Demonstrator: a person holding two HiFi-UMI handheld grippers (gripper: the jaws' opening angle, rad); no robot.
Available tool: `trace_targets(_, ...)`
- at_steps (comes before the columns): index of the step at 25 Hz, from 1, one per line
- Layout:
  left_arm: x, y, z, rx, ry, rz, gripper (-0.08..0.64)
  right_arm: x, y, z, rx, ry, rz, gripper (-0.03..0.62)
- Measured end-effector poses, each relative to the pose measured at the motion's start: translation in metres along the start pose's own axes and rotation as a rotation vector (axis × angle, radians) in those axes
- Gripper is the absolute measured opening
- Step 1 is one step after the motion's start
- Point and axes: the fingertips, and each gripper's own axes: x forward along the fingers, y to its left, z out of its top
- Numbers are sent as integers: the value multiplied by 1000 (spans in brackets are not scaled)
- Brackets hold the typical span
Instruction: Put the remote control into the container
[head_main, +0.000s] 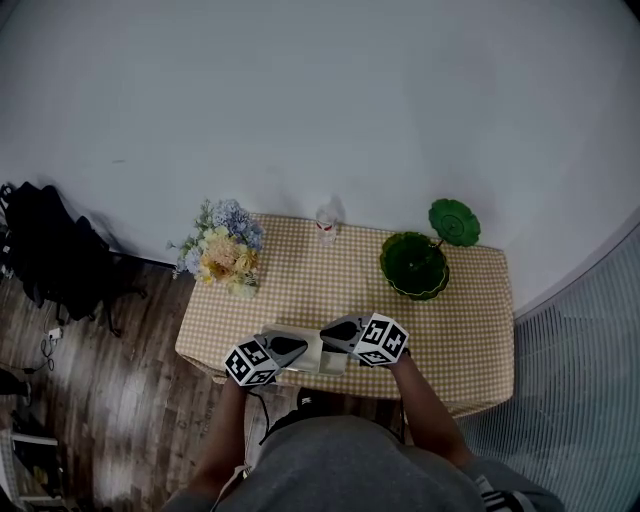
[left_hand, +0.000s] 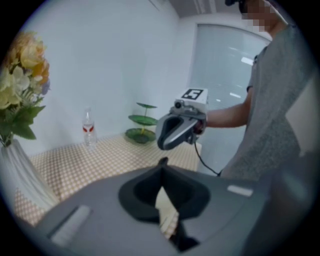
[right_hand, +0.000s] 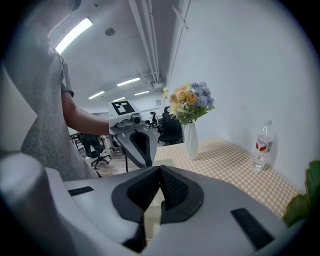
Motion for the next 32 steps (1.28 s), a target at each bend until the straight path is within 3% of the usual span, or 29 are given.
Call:
trace_targets(27, 1, -58, -17, -42, 5, 62, 0, -17, 51, -37, 0, 13, 53, 18)
trace_targets(32, 1, -64, -14, -40, 0, 68, 0, -22, 57, -34, 25, -23, 66, 18)
